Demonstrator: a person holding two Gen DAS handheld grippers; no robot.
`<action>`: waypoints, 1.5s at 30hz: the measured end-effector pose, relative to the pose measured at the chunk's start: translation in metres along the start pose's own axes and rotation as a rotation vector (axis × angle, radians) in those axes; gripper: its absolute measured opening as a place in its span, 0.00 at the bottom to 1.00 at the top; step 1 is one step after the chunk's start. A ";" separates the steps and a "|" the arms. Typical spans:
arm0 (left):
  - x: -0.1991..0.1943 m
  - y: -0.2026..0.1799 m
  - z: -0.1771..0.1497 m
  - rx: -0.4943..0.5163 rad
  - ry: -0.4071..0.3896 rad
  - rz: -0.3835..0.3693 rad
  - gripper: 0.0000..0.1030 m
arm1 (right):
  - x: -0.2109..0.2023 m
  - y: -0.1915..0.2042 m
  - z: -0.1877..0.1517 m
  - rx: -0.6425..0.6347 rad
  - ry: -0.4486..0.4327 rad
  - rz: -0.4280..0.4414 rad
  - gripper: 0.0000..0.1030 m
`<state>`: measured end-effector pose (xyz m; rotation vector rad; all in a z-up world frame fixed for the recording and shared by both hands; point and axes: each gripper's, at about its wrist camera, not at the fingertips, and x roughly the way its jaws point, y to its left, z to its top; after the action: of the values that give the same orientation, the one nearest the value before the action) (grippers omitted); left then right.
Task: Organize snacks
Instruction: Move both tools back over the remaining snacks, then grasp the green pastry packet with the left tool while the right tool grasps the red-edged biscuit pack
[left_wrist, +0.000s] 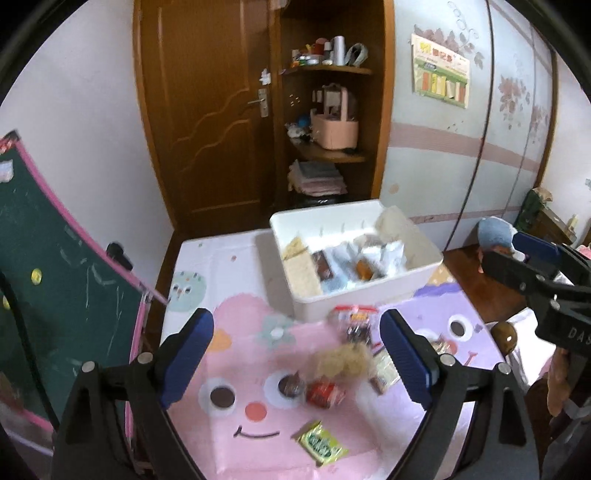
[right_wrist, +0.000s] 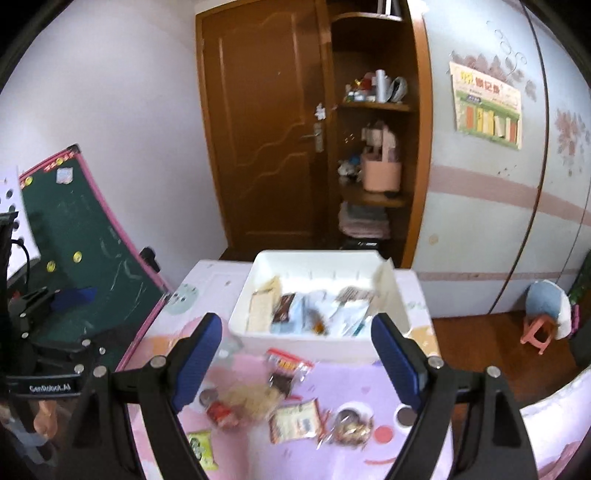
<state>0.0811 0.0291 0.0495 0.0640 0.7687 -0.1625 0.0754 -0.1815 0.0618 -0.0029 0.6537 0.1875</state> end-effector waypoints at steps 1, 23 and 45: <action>0.001 0.001 -0.013 -0.016 -0.002 0.000 0.88 | 0.004 0.004 -0.011 -0.013 0.013 0.004 0.81; 0.150 -0.004 -0.187 -0.306 0.502 0.091 0.80 | 0.110 -0.018 -0.174 0.217 0.431 0.049 0.81; 0.151 -0.003 -0.181 -0.222 0.389 -0.044 0.34 | 0.204 -0.010 -0.157 0.251 0.481 -0.074 0.81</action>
<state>0.0635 0.0283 -0.1856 -0.1357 1.1724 -0.1064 0.1407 -0.1661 -0.1870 0.1731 1.1522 0.0294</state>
